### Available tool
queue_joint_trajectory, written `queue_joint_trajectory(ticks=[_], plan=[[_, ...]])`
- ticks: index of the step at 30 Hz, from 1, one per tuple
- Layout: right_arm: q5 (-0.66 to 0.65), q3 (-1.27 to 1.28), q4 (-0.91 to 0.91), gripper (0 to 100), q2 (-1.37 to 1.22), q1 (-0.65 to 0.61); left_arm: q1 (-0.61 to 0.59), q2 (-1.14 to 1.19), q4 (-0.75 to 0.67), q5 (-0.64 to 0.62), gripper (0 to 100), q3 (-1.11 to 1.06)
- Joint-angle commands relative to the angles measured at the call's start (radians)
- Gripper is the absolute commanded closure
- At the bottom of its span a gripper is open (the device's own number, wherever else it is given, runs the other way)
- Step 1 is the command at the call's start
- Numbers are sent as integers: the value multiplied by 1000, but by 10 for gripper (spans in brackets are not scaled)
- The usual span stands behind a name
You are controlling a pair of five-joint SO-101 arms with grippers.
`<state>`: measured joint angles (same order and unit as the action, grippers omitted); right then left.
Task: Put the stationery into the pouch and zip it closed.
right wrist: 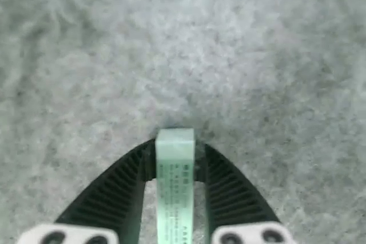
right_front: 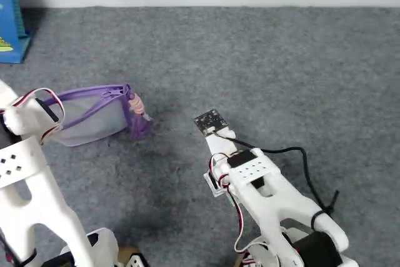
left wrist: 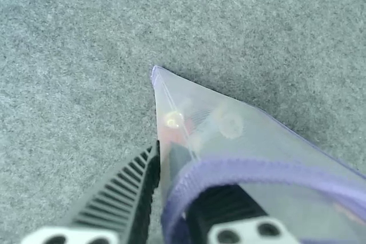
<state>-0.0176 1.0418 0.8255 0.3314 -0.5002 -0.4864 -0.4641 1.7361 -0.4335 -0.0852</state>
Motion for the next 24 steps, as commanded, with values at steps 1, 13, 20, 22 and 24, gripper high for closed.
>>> queue_joint_trajectory(ticks=[1,13,20,22,24], plan=[[-11,-38,13,993,47,5,20,0,18,-8,989,-1],[-63,-261,294,991,542,-99,21,0,18,-8,989,-2],[-60,-322,170,991,677,-274,21,0,18,-8,989,-2],[-61,-322,104,991,690,-315,21,0,18,-8,989,-2],[-61,-322,33,991,690,-354,32,0,17,-8,989,1]])
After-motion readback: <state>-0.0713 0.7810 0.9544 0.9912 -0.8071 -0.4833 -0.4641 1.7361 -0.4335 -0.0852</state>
